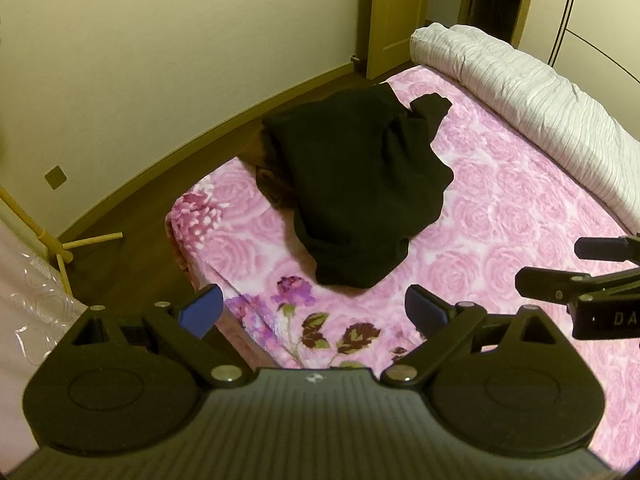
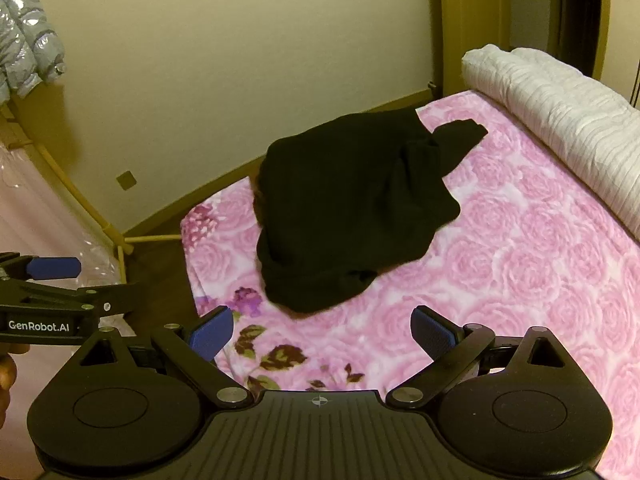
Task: Fold clothes
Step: 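Approach the crumpled black hoodie on the bed with both grippers open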
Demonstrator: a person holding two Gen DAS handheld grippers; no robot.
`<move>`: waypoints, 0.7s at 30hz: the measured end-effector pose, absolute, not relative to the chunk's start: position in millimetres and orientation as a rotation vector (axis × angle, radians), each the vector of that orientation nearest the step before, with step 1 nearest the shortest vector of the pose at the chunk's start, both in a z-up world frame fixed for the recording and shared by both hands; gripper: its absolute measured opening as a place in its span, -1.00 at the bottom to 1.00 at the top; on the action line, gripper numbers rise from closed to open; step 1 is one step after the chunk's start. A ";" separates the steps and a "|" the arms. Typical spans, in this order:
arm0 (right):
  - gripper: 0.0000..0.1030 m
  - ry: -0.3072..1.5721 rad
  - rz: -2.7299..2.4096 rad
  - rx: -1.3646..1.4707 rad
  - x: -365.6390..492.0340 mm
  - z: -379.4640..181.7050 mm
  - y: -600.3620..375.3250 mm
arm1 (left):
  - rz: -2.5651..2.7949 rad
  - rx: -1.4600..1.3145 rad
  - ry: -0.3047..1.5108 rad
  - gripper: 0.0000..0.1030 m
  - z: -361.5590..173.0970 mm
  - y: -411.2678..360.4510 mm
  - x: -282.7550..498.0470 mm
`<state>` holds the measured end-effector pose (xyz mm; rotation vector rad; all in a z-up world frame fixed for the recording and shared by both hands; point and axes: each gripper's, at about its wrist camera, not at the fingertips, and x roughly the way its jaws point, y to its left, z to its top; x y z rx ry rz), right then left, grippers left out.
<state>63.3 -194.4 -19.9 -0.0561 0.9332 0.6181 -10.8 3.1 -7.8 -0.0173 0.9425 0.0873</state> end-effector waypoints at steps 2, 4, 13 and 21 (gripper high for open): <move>0.90 0.934 0.619 -0.058 63.4 -20.5 -193.3 | 0.088 -0.018 0.941 0.87 -7.8 3.2 -11.2; 0.90 0.935 0.619 -0.058 63.5 -21.0 -192.9 | 0.088 -0.019 0.941 0.87 -8.3 3.4 -11.6; 0.90 0.942 0.618 -0.055 63.7 -22.8 -193.7 | 0.089 -0.024 0.942 0.87 -8.5 4.3 -13.3; 0.90 0.946 0.623 -0.056 63.2 -23.9 -194.2 | 0.090 -0.026 0.944 0.87 -9.3 4.9 -14.8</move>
